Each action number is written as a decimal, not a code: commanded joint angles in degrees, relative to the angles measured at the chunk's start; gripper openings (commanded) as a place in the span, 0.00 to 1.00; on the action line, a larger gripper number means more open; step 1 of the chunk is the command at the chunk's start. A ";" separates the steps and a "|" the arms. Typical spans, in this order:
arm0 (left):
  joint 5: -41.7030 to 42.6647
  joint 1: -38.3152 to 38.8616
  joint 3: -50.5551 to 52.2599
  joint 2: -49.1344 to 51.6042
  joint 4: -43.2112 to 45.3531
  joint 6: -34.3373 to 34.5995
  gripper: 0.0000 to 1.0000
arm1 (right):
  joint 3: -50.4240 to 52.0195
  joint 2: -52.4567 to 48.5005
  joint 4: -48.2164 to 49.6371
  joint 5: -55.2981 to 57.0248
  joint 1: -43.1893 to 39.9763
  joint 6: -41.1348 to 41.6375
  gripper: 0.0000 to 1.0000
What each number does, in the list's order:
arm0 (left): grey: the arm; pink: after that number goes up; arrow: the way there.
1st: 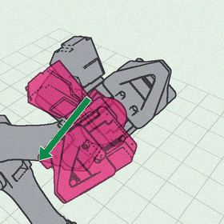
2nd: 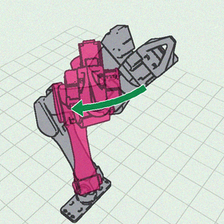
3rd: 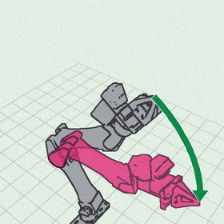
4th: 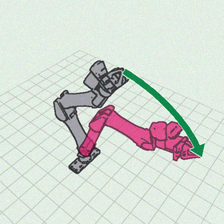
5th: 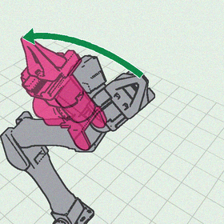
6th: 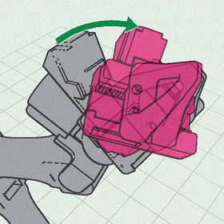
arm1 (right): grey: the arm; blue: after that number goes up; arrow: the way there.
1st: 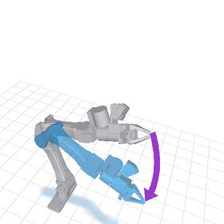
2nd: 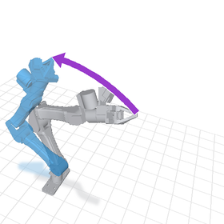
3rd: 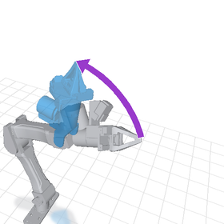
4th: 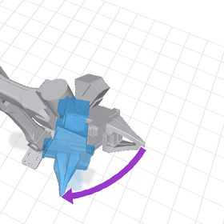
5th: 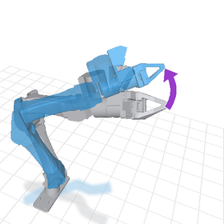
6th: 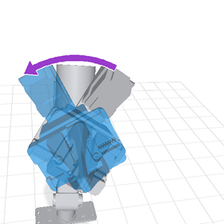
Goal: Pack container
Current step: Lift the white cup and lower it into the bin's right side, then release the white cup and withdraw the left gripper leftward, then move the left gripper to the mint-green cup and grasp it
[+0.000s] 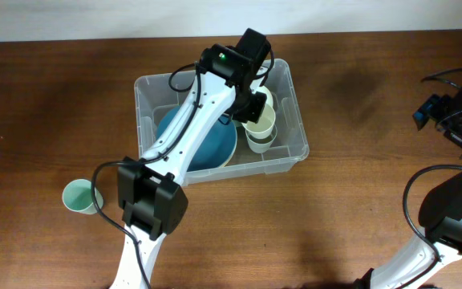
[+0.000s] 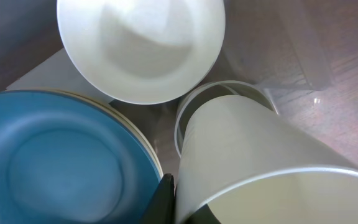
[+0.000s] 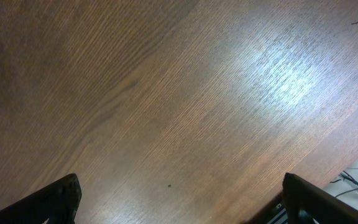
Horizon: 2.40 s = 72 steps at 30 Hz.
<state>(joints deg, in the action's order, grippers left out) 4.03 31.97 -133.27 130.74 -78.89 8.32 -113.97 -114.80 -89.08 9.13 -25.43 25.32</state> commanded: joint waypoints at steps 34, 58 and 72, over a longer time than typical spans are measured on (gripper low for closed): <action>-10.43 -44.83 24.20 -37.18 -16.59 30.40 0.99 | 0.20 0.02 0.00 0.33 -0.09 0.46 0.99; -4.87 -67.01 73.11 -44.94 16.72 34.51 0.99 | 0.20 0.02 0.00 0.33 -0.09 0.46 0.99; -4.83 -67.01 79.28 -43.08 23.43 34.53 0.65 | 0.20 0.02 0.00 0.33 -0.09 0.46 0.99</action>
<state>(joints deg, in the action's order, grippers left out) -0.47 -34.81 -55.75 86.98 -55.64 42.37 -113.97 -114.83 -89.06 9.13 -25.43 25.32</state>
